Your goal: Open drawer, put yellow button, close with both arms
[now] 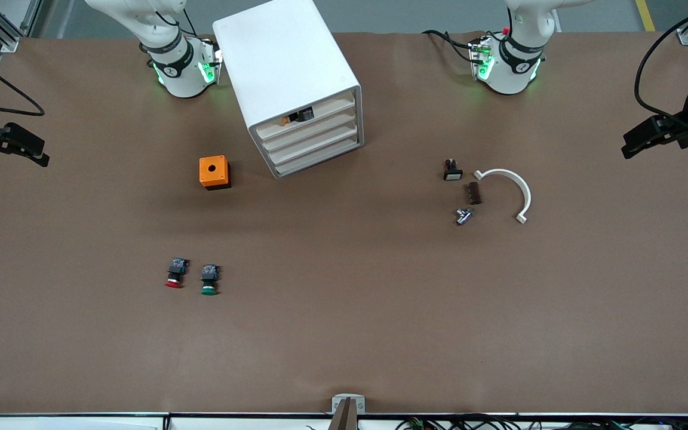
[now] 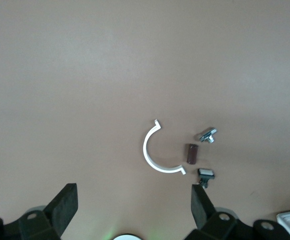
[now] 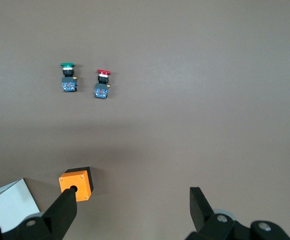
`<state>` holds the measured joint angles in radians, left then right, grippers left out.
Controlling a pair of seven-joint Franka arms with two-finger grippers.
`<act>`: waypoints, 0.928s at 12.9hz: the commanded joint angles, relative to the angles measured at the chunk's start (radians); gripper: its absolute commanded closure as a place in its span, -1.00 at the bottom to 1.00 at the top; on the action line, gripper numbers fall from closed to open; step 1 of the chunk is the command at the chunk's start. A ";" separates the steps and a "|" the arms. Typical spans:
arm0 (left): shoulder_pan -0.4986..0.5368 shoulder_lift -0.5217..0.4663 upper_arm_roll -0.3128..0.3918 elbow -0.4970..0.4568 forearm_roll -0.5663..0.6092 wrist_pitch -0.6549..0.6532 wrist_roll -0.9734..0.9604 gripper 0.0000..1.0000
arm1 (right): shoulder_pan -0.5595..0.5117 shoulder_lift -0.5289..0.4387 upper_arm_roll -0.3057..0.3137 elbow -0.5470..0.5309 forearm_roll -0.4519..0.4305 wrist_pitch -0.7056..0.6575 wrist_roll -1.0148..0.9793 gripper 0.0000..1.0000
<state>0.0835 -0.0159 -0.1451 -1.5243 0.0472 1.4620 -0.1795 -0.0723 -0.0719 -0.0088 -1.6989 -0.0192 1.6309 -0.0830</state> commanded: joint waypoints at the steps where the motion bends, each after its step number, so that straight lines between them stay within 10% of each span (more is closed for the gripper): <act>1: -0.051 -0.093 0.068 -0.108 -0.012 0.038 0.061 -1.00 | -0.026 -0.020 0.030 -0.005 0.021 -0.013 -0.001 -1.00; 12: -0.054 -0.197 0.006 -0.251 -0.044 0.100 0.060 -1.00 | -0.027 -0.023 0.033 0.002 0.078 -0.033 -0.009 -1.00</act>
<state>0.0252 -0.1460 -0.1389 -1.7036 0.0370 1.5279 -0.1364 -0.0752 -0.0759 0.0056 -1.6940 0.0459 1.6121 -0.0828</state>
